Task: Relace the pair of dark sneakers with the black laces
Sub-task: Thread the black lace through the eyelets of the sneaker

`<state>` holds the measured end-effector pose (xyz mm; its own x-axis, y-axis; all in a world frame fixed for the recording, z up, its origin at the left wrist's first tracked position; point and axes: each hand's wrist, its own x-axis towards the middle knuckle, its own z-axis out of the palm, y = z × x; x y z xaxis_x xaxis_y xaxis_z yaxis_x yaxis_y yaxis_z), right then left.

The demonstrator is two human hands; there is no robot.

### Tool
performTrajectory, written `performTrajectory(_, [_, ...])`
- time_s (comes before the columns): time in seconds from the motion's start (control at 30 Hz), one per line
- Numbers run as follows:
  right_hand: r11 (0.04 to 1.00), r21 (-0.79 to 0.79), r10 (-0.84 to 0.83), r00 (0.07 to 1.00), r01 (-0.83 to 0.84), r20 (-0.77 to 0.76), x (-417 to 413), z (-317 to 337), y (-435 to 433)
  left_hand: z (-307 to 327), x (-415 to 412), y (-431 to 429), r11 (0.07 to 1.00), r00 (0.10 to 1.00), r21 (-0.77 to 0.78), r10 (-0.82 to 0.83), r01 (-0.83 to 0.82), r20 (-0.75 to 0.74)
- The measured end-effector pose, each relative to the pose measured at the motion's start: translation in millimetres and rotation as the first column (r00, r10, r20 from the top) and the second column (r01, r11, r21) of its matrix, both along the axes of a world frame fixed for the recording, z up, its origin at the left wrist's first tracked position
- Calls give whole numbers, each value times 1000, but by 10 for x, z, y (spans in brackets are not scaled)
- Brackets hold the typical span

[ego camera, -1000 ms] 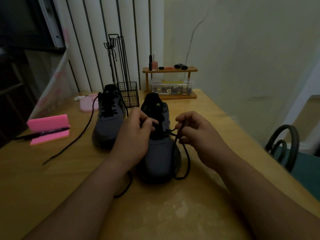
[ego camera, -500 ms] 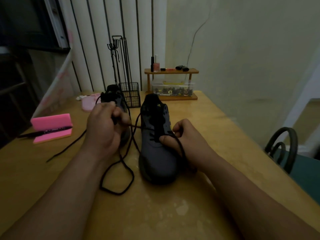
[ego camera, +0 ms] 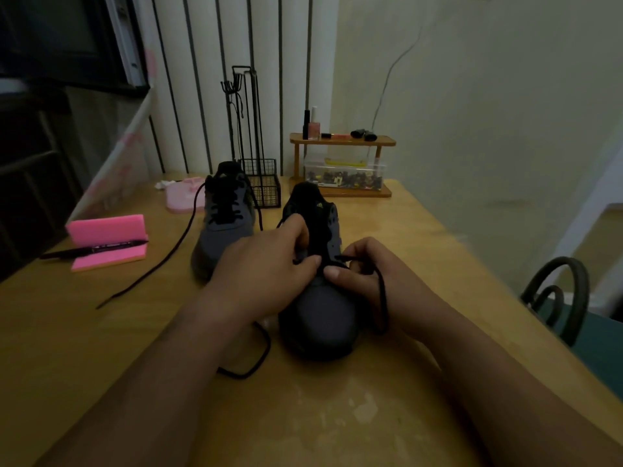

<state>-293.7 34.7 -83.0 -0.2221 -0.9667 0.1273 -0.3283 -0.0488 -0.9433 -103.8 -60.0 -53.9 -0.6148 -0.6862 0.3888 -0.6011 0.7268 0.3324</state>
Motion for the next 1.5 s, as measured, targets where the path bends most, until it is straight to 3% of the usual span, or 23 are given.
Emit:
performTrajectory(0.17, [994, 75, 74, 997, -75, 15, -67, 9, -5, 13, 84, -71, 977, 997, 207, -37, 51, -74])
performTrajectory(0.27, [992, 90, 85, 996, -88, 33, -98, -17, -2, 3, 145, -165, 946, 932, 308, 14, 105, -361])
performTrajectory(0.33, [991, 87, 97, 995, -97, 12, -135, -10, 19, 20, 161, -214, 875, 727, 445, 178, 192, -664])
performTrajectory(0.4, [990, 92, 103, 995, -104, 18, -166, -7, 35, 30, 121, -193, 751, 504, 505, 266, 427, -822])
performTrajectory(0.43, [990, 86, 107, 994, -109, 21, -175, -3, 45, 20, 91, -164, 732, 510, 506, 251, 457, -823])
performTrajectory(0.53, [994, 47, 98, 995, -99, 9, -164, 14, 58, -62, 5, -90, 883, 821, 424, 85, 200, -564])
performTrajectory(0.57, [997, 31, 77, 997, -77, -6, -158, 11, 48, -79, -24, -77, 916, 888, 371, 37, 154, -459])
performTrajectory(0.7, [999, 24, 26, 998, -24, -57, -111, 2, 21, -37, -92, -1, 981, 995, 182, -51, 65, -84])
performTrajectory(0.77, [997, 52, 53, 993, -48, -101, -102, -1, 22, 16, -73, 14, 991, 999, 123, -44, 46, -18])
performTrajectory(1.0, [982, 91, 165, 986, -165, 8, -269, -32, 42, 173, 157, -29, 991, 1000, 132, -16, 16, -3])
performTrajectory(1.1, [986, 102, 117, 987, -128, 106, -319, -20, 46, 99, 199, -129, 990, 999, 139, -2, -5, 53])
performTrajectory(1.17, [987, 96, 113, 983, -128, 145, -344, -24, 40, 25, 172, -173, 995, 998, 100, 14, -8, -61])
performTrajectory(1.23, [985, 101, 122, 975, -142, 184, -358, -43, 25, -28, 128, -196, 995, 954, 78, 81, -61, -290])
performTrajectory(1.3, [982, 107, 134, 969, -159, 207, -371, -74, 5, -34, 65, -218, 960, 801, 277, 187, -27, -569])
performTrajectory(1.37, [979, 98, 160, 972, -178, 169, -361, -65, 10, -12, -2, -164, 863, 629, 482, 290, 154, -721])
performTrajectory(1.4, [979, 102, 162, 978, -176, 128, -348, -55, 18, 1, -22, -128, 850, 641, 495, 279, 182, -715])
performTrajectory(1.5, [985, 103, 134, 989, -140, 59, -274, -32, 28, -61, -44, -99, 926, 887, 369, 107, 76, -449])
